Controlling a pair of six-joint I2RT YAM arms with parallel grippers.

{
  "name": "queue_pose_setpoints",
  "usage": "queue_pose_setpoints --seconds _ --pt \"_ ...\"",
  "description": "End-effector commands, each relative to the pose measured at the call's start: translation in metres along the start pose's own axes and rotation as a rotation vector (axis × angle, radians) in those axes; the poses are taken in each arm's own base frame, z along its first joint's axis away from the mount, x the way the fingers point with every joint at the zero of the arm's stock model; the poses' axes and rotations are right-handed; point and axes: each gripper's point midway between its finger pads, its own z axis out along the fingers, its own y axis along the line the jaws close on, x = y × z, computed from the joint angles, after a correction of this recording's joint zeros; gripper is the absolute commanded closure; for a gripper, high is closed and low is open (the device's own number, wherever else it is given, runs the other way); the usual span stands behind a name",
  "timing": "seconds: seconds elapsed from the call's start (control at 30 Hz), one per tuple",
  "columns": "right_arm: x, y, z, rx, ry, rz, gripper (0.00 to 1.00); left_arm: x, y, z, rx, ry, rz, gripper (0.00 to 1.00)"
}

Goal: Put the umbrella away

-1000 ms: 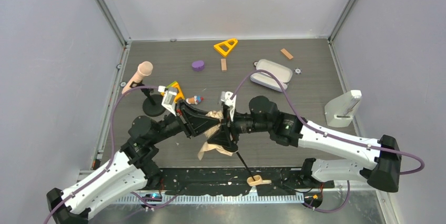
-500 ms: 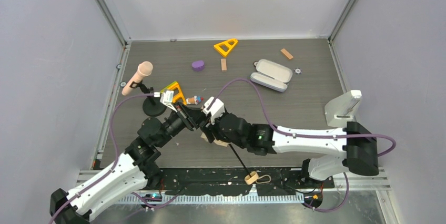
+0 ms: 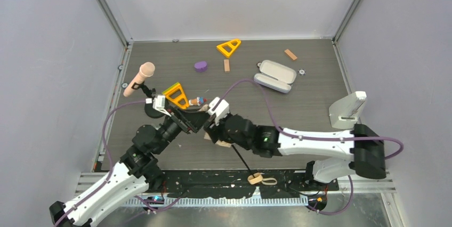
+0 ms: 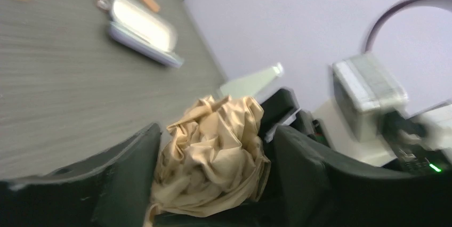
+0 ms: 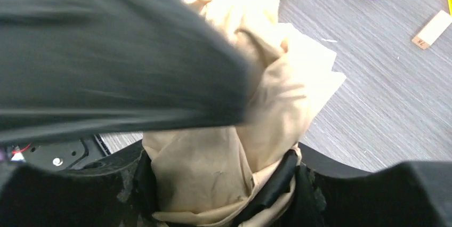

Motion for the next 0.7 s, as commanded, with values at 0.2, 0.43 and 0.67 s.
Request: queue_pose_setpoints --seconds 0.2,0.43,0.67 --pt "-0.079 -0.033 -0.061 -0.272 -0.217 0.159 0.94 -0.054 -0.09 -0.041 0.269 -0.079 0.14 0.0" --pt "-0.112 -0.015 -0.11 -0.65 -0.3 0.223 0.94 -0.051 -0.112 -0.043 0.34 0.002 0.236 0.0" --pt "-0.126 0.031 -0.157 -1.105 -0.275 0.237 0.94 -0.04 -0.148 -0.037 0.493 0.142 0.324 0.0"
